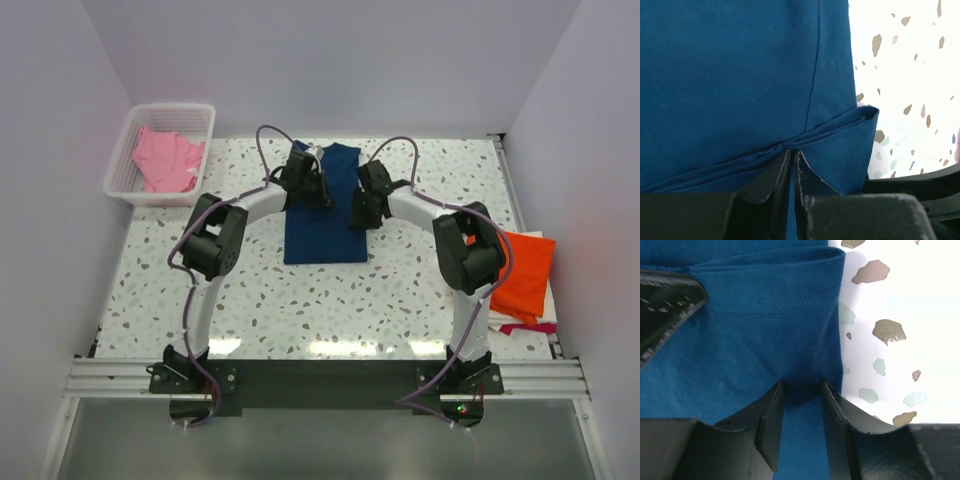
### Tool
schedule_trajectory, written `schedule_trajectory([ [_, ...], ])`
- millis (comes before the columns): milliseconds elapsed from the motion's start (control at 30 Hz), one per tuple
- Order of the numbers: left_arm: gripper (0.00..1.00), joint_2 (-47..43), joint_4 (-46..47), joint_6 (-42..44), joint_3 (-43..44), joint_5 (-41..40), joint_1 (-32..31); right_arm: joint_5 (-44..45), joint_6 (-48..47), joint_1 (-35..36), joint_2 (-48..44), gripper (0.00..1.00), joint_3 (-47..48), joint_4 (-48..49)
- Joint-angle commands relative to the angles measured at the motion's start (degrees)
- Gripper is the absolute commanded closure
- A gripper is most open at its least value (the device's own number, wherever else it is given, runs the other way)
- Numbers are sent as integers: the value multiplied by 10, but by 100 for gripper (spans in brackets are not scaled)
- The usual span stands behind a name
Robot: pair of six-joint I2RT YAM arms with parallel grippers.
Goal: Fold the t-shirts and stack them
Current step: Fold the tshirt
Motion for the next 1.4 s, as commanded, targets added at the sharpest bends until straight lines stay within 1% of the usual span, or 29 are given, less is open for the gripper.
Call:
schedule_trajectory([
  [0, 88, 17, -18, 11, 29, -28, 9, 16, 5, -5, -13, 61, -24, 9],
  [200, 88, 12, -17, 8, 29, -23, 10, 12, 1, -6, -25, 60, -35, 1],
  [367, 85, -10, -13, 12, 36, -7, 16, 14, -4, -10, -65, 60, -32, -18],
  [467, 79, -33, -7, 13, 44, 8, 25, 10, -6, -14, -96, 58, -32, -27],
  [500, 73, -41, -8, 13, 47, 8, 29, 10, -7, -15, -103, 58, -32, -30],
  [600, 65, -81, -2, 7, 34, 17, 46, 10, -9, -15, -135, 57, -38, -41],
  [667, 65, -118, 3, 3, 17, 22, 57, 2, -7, -15, -151, 57, -53, -41],
  [767, 65, -177, 5, -3, -34, 9, 58, -8, -4, -12, -180, 57, -82, -34],
  [800, 64, -192, 10, -10, -78, 5, 58, -8, -1, -10, -185, 57, -91, -32],
  [833, 65, -227, 18, -18, -104, 4, 58, -9, 1, -6, -199, 57, -100, -26],
  [867, 64, -246, 33, -36, -161, 1, 58, -5, 3, 2, -204, 57, -118, -24],
  [900, 64, -284, 41, -45, -191, -10, 58, -1, 7, 6, -218, 58, -128, -21],
  [967, 64, -323, 78, -73, -255, -19, 55, 1, 14, 20, -228, 58, -155, -7],
  [1000, 64, -358, 90, -82, -317, -21, 55, 2, 19, 26, -231, 58, -162, -4],
  [1033, 64, -375, 99, -88, -345, -22, 51, 5, 19, 36, -231, 58, -166, -4],
  [1067, 64, -389, 106, -97, -394, -26, 48, 11, 22, 41, -231, 58, -176, -4],
  [1100, 64, -418, 107, -101, -417, -36, 44, 14, 25, 44, -231, 59, -184, -3],
  [1200, 64, -461, 121, -104, -492, -35, 35, 14, 36, 52, -234, 59, -217, 14],
  [1267, 64, -477, 133, -106, -539, -31, 33, 20, 39, 54, -237, 59, -239, 23],
  [1367, 63, -493, 145, -105, -577, -21, 33, 28, 42, 53, -233, 61, -257, 29],
])
